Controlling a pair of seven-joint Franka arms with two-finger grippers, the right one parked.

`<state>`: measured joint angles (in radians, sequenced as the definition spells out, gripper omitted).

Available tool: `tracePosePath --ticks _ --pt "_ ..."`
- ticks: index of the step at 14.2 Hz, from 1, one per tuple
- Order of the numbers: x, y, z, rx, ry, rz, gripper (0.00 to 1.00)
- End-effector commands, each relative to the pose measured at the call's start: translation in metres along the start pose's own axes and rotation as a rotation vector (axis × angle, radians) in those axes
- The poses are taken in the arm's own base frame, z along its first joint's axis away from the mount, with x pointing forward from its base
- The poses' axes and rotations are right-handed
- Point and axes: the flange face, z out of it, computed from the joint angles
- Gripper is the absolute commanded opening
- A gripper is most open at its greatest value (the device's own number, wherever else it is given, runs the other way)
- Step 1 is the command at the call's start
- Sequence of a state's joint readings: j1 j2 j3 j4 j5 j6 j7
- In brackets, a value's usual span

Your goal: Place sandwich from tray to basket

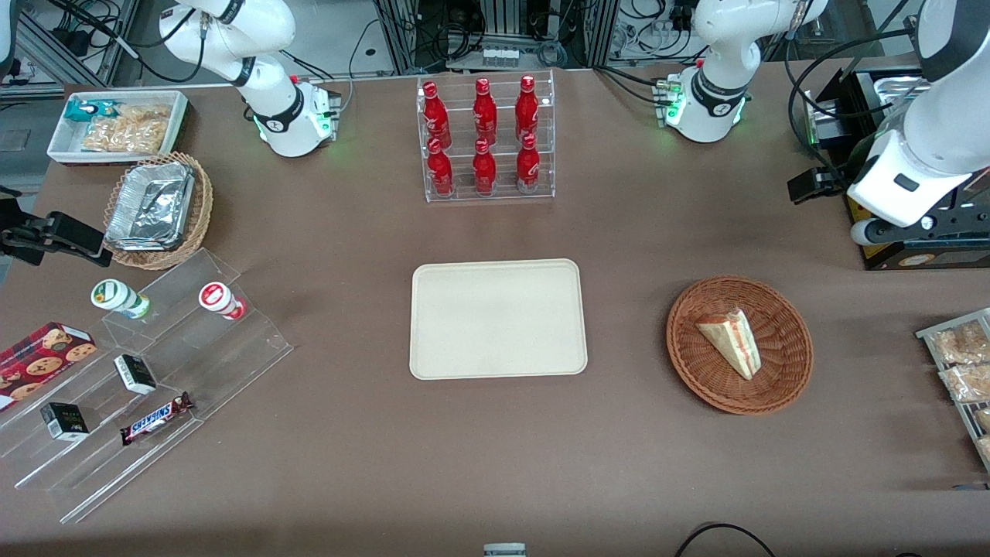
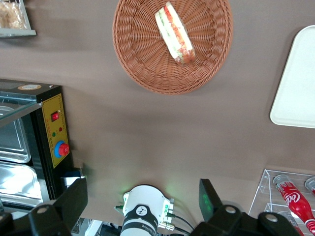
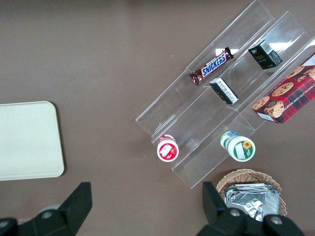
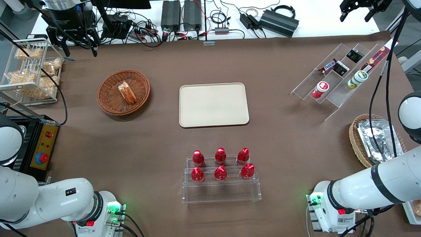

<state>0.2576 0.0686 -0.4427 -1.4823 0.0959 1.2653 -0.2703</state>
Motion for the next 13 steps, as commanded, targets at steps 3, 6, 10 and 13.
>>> tracePosePath --ticks 3,6,10,13 --pt "-0.018 0.018 0.008 0.022 0.038 0.002 1.00" --pt "-0.018 0.015 0.006 0.010 0.040 -0.002 1.00" --pt "-0.012 0.015 0.001 -0.066 0.019 -0.002 1.00" --pt "-0.012 0.015 0.001 -0.067 0.018 -0.003 1.00"
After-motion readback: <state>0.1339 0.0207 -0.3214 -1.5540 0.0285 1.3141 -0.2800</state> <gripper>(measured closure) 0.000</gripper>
